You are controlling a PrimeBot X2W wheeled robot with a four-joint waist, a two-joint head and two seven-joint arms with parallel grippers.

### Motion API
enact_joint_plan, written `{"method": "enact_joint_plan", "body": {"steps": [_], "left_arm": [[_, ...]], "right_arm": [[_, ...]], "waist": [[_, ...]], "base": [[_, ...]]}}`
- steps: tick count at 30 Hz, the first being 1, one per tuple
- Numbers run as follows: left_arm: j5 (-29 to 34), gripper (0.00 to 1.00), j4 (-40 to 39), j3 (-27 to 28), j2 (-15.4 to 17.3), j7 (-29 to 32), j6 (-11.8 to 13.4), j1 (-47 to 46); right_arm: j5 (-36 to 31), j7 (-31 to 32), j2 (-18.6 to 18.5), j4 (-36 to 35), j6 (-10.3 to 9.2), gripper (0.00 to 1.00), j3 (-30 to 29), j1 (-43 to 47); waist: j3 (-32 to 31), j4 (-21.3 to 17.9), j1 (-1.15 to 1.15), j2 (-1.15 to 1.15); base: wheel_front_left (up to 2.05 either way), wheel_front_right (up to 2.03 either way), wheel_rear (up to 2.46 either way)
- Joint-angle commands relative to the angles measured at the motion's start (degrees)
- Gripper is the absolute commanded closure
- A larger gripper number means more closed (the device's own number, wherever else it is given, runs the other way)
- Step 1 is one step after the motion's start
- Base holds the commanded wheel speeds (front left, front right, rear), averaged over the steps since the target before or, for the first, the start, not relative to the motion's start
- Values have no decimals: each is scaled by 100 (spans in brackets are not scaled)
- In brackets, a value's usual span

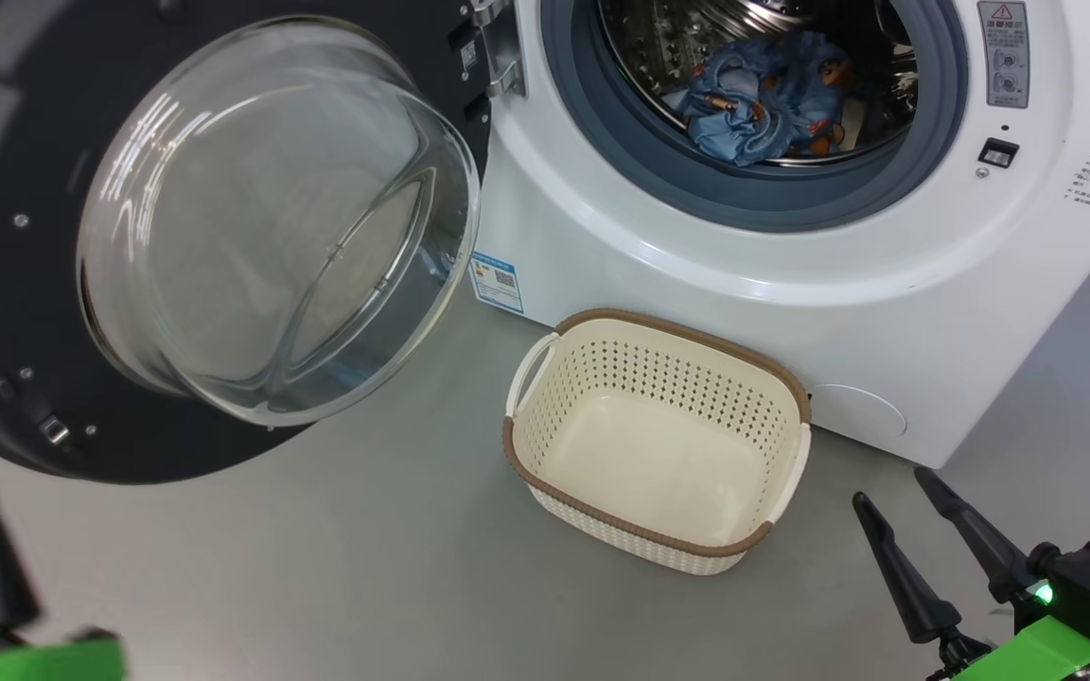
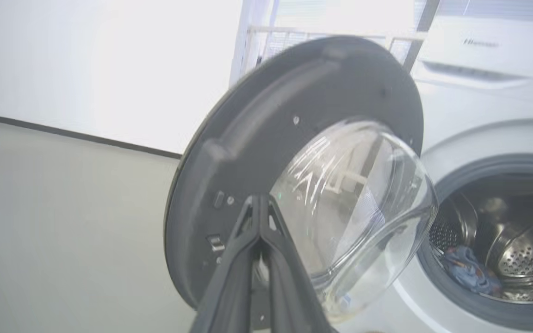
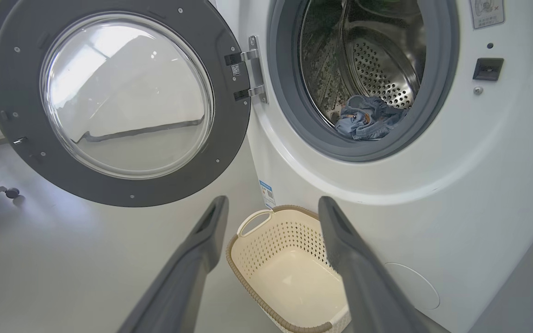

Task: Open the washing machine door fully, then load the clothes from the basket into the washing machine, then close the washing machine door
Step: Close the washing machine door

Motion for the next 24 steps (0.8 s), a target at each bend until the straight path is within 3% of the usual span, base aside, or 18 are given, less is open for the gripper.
{"method": "enact_joint_plan", "body": {"steps": [1, 3, 8, 16, 19, 24], "left_arm": [[-159, 100, -324, 501, 89, -21, -180, -413], [-470, 100, -416, 1133, 171, -21, -579, -839], [-1432, 100, 26, 1787, 883, 15, -852, -1847], [-3078, 100, 1462, 2234, 1874, 1029, -877, -3201], [-3379, 100, 1934, 2318, 2142, 1369, -843, -3504], [-4125, 100, 3055, 2284, 2623, 2689, -537, -4034]], "right_arm": [[34, -27, -74, -160, 17, 0, 27, 39], [27, -27, -73, -174, 17, 0, -16, 58], [20, -27, -83, -202, 17, 0, -69, 58], [9, -27, -108, -240, 17, 0, -86, 39], [9, -27, -122, -251, 17, 0, -87, 26], [19, -27, -158, -259, 17, 0, -90, -29]], "waist": [[7, -27, 0, 0], [33, -70, 0, 0], [92, -172, 0, 0], [214, -314, 0, 0], [262, -351, 0, 0], [373, -451, 0, 0]], "base": [[0, 0, 0], [0, 0, 0], [0, 0, 0], [0, 0, 0], [0, 0, 0], [0, 0, 0]]}}
